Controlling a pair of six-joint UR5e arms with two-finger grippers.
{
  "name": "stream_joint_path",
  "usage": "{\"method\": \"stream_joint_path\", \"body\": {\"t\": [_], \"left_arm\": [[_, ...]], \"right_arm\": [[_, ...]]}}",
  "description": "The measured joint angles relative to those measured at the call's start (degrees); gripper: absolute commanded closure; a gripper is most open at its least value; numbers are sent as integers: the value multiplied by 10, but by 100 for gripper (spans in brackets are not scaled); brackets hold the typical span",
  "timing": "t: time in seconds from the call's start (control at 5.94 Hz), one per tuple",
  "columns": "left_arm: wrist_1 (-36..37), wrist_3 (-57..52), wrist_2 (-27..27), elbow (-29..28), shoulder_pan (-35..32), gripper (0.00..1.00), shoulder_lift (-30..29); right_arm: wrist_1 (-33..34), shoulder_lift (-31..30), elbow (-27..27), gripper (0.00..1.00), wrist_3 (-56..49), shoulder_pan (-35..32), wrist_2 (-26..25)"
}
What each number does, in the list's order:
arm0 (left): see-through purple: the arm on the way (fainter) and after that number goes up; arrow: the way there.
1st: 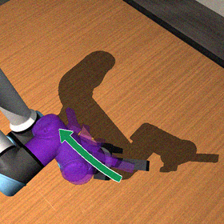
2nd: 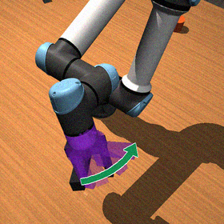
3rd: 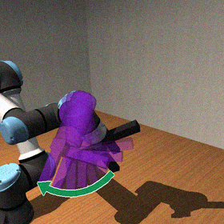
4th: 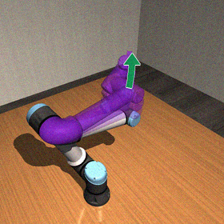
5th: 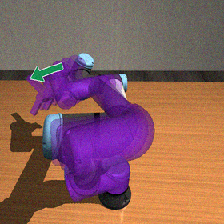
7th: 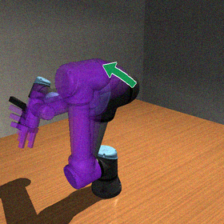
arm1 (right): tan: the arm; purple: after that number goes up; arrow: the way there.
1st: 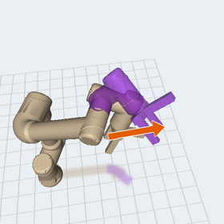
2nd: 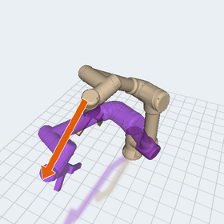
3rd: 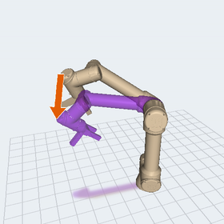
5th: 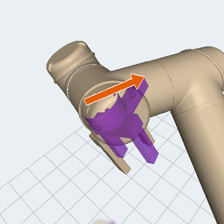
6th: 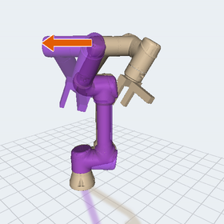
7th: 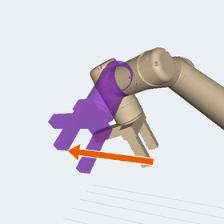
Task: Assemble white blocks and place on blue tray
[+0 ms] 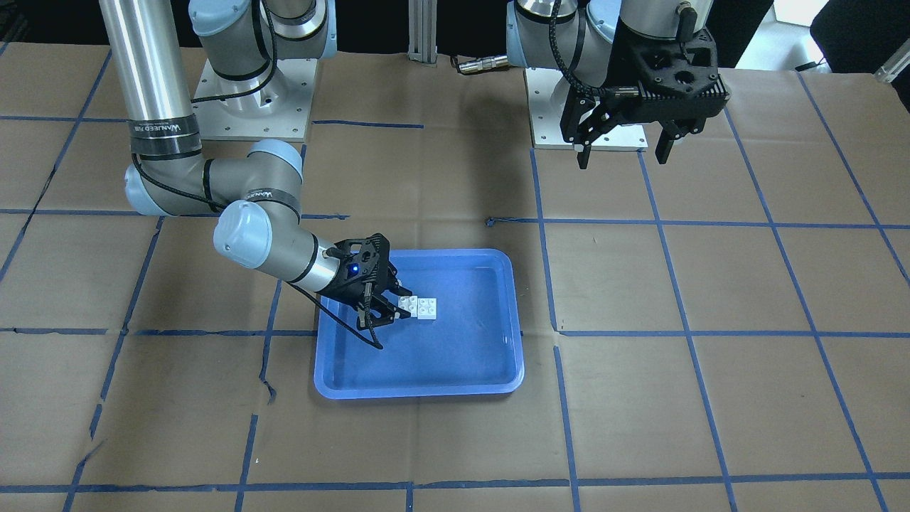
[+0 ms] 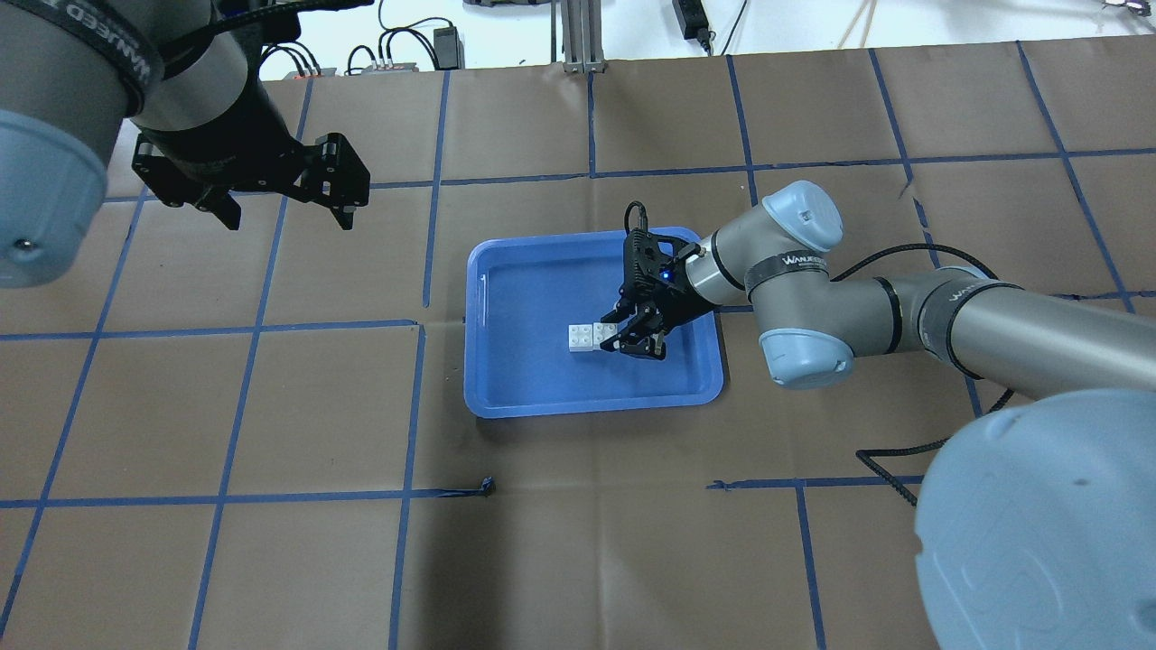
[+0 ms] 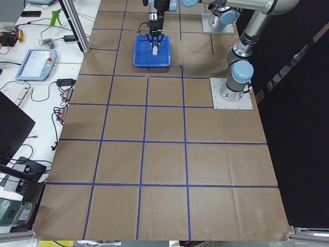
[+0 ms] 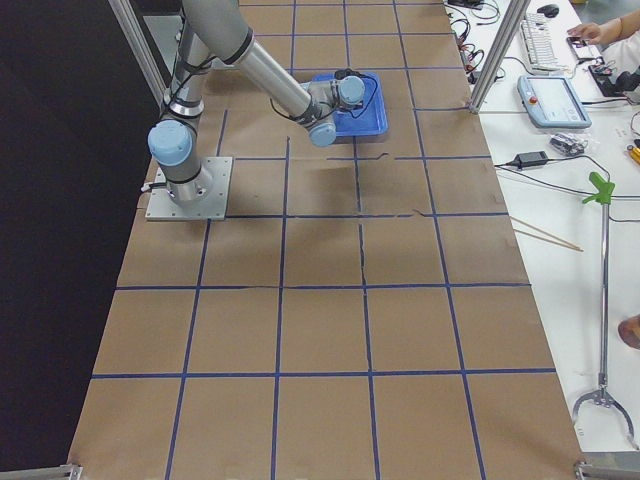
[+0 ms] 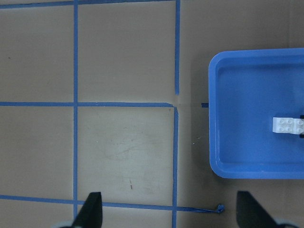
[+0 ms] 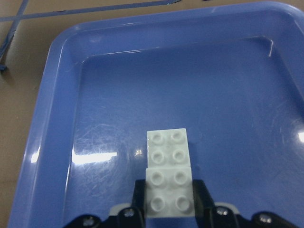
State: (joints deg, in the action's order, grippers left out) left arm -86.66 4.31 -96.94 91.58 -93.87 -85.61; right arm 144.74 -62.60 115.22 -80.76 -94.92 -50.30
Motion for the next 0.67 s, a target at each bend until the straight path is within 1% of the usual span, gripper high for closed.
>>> {"method": "stream_joint_path", "body": {"t": [0.34,0.67], "left_arm": [[0,0,0,0,0,1,0],[0,0,0,0,1,1,0]], "right_arm": [[0,2,0,62,4,0,0],[-1,3,0,56,4,0,0]]}}
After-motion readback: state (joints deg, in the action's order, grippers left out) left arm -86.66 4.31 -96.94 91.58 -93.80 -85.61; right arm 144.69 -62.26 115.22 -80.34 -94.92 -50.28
